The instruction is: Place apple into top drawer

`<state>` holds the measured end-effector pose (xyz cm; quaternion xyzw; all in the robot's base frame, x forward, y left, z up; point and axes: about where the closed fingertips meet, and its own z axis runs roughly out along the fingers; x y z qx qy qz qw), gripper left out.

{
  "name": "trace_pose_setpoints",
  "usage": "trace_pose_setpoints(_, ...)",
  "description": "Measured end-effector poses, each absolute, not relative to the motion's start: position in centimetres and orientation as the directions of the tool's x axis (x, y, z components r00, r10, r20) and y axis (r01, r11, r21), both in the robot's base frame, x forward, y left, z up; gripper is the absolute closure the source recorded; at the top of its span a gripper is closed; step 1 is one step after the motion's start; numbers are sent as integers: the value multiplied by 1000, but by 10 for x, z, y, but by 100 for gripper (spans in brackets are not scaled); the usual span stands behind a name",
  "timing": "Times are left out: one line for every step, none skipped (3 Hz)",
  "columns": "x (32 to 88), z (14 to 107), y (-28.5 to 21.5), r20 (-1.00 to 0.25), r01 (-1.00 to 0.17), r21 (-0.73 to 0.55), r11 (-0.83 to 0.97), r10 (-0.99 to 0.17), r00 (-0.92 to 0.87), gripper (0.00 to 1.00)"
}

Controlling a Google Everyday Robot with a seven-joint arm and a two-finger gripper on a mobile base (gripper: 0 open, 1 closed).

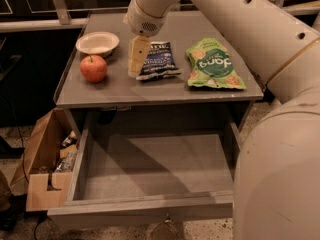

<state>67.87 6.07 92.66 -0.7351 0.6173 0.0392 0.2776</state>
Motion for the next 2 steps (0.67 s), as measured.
trace_pose_setpoints(670, 926, 78, -437, -927, -355, -124, -854, 282, 0)
trace_pose_setpoints(670, 922, 74, -312, -933, -339, -123, -921, 235, 0)
